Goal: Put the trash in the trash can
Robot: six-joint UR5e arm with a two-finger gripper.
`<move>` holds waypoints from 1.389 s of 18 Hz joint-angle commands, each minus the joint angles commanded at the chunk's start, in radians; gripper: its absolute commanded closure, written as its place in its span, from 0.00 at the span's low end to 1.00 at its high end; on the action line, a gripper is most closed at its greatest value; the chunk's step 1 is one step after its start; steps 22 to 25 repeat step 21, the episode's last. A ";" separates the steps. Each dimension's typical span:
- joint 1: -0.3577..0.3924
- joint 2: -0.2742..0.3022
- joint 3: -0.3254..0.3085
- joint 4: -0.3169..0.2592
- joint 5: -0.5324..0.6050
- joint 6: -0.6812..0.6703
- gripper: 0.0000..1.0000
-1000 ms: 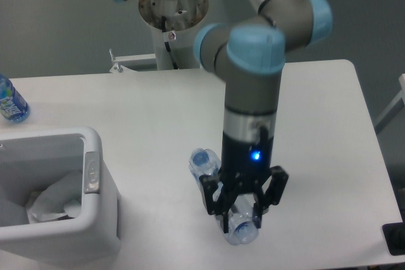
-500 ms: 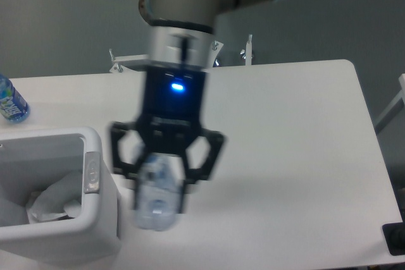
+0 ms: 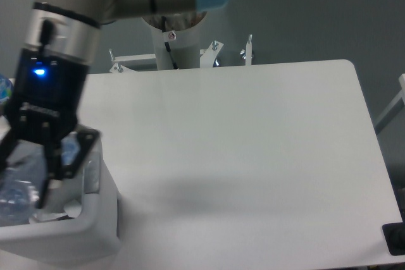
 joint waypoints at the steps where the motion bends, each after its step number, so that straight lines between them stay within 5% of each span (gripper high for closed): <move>1: -0.005 0.001 -0.014 0.000 0.000 0.002 0.00; 5: 0.004 0.015 -0.046 -0.002 0.005 0.006 0.00; 8: 0.078 0.015 -0.048 -0.005 0.017 0.046 0.00; 12: 0.162 0.015 -0.043 -0.017 0.207 0.109 0.00; 19: 0.241 0.057 -0.080 -0.282 0.422 0.555 0.00; 25: 0.268 0.069 -0.081 -0.308 0.422 0.583 0.00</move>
